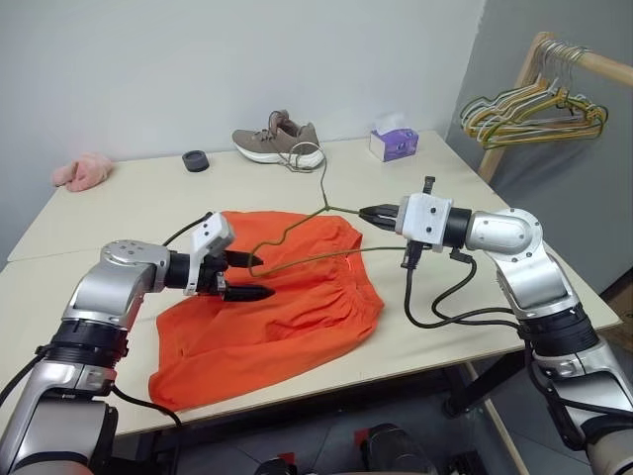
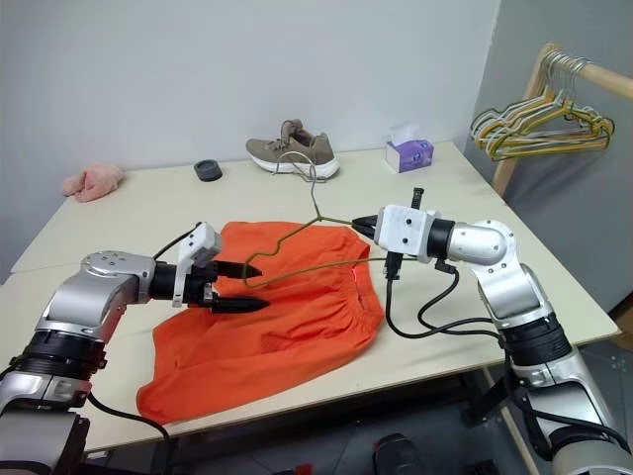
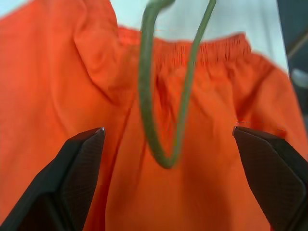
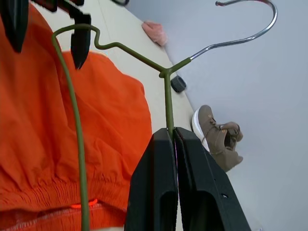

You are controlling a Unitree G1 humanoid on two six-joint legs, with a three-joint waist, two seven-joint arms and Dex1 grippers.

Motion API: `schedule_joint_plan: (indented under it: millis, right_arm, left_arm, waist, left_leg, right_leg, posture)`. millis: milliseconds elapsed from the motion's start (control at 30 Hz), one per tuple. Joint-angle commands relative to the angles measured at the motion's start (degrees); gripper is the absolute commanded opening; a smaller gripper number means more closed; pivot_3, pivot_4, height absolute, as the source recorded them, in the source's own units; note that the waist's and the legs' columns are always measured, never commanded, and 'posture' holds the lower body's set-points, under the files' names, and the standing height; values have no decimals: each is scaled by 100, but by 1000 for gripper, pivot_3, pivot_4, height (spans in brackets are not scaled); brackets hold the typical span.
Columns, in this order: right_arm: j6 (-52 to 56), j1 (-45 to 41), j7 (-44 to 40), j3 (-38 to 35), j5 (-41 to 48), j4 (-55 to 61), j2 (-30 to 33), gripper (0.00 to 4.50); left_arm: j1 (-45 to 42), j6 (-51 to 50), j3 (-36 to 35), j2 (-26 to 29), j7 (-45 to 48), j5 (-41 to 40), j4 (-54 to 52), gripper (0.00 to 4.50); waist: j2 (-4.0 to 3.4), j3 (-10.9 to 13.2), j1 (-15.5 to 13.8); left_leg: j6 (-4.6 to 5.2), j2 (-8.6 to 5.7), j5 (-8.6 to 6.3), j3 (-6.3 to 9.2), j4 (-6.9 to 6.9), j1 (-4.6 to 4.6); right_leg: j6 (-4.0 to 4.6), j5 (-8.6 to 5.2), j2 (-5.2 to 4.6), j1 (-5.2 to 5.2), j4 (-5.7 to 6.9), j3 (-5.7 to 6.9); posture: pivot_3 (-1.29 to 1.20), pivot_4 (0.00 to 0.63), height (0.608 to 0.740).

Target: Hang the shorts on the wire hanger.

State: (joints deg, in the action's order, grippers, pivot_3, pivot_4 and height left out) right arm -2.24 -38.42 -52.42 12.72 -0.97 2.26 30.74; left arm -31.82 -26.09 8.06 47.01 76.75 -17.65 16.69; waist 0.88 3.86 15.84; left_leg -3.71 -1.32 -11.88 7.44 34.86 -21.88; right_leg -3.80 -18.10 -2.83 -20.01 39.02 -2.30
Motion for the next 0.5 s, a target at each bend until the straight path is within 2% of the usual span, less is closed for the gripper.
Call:
schedule_joint_plan:
  millis: [33,433,500]
  right_arm:
    - [37,-169,-31,-55,132,292,-35,0]
    - [129,9,-180,-12,195,527,-48,0]
    - [144,44,-259,17,246,550,-41,0]
  left_arm:
    - [-39,145,6,-44,151,47,-23,3914]
    - [56,12,-215,-354,-3,-126,-256,19]
    - [91,-12,-229,-359,-13,-150,-318,19]
  waist:
    - [0,0,1]
    - [1,-1,8]
    - [0,-1,5]
  left_leg:
    - [0,0,0,0,0,0]
    - [1,1,0,6,1,1]
    - [1,2,0,8,2,1]
  right_leg:
    - [0,0,0,0,0,0]
    - [0,0,-2,1,3,1]
    - [0,0,-3,1,3,1]
  posture:
    - [-264,0,740]
    - [-262,0,740]
    - [-262,0,740]
